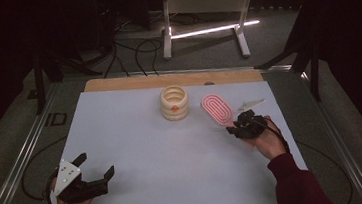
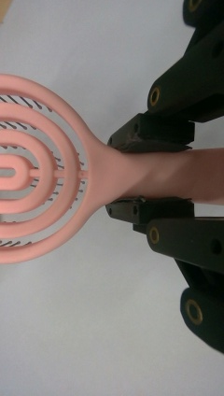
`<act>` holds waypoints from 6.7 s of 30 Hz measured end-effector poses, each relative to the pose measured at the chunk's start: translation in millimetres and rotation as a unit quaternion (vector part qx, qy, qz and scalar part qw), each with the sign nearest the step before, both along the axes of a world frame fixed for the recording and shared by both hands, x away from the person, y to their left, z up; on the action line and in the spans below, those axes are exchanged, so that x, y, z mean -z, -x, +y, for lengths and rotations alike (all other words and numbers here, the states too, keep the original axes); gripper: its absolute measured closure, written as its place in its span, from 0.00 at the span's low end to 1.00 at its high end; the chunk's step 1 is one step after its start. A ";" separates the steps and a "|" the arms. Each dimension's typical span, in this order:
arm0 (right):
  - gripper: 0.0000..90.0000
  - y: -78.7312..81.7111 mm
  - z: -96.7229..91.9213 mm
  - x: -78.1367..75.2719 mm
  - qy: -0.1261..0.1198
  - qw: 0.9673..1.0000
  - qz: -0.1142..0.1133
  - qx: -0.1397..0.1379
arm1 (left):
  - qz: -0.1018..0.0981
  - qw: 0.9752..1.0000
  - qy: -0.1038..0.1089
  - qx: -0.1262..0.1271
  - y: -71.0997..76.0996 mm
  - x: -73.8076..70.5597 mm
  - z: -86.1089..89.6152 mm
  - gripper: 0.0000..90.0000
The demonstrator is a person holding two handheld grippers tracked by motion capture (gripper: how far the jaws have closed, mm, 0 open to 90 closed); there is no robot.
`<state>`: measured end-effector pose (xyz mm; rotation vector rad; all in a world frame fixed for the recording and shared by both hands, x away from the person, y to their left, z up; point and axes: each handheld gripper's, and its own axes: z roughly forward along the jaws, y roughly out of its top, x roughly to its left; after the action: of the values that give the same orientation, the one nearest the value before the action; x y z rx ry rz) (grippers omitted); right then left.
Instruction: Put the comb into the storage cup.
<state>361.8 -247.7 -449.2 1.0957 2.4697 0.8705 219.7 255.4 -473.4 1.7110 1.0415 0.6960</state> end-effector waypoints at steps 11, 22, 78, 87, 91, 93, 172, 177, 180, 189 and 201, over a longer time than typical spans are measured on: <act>0.77 -2.5 13.4 -10.8 -0.014 1.000 -0.019 -0.012 | 0.003 1.000 0.003 0.000 -0.6 0.8 0.1 0.00; 0.77 -5.0 31.9 -25.0 -0.029 0.998 -0.038 -0.027 | 0.006 1.000 0.005 -0.002 -0.9 1.0 1.0 0.00; 0.77 -11.2 109.0 -21.7 -0.102 0.988 -0.069 -0.094 | 0.031 1.000 0.004 -0.003 -7.9 1.1 -5.4 0.00; 0.77 -10.1 117.7 -22.7 -0.105 0.986 -0.075 -0.104 | 0.047 0.999 0.004 -0.002 -20.2 -3.8 -11.0 0.00; 0.77 -9.4 119.0 -23.1 -0.106 0.986 -0.076 -0.104 | 0.050 0.999 0.002 0.001 -23.5 -5.5 -13.0 0.00; 0.77 -8.3 121.8 -22.7 -0.108 0.985 -0.077 -0.106 | 0.054 0.999 0.003 0.005 -28.3 -7.7 -17.9 0.00; 0.77 3.2 165.0 -16.0 -0.122 0.979 -0.096 -0.136 | 0.079 0.993 0.032 0.079 -112.4 -57.9 -110.0 0.00; 0.77 3.8 166.2 -16.0 -0.121 0.979 -0.097 -0.136 | 0.086 0.992 0.038 0.079 -115.8 -57.9 -113.9 0.00; 0.77 4.0 166.8 -16.1 -0.120 0.978 -0.098 -0.140 | 0.090 0.992 0.042 0.081 -117.7 -58.2 -116.2 0.00; 0.77 5.2 167.5 -15.7 -0.123 0.977 -0.099 -0.141 | 0.103 0.990 0.048 0.085 -123.2 -61.0 -123.2 0.00; 0.77 8.0 168.9 -17.2 -0.126 0.976 -0.104 -0.144 | 0.113 0.990 0.054 0.069 -126.4 -58.2 -130.3 0.10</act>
<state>353.8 -78.7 -432.0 0.6804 2.4215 1.3408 346.1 125.2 -415.2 1.7763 1.0812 0.3565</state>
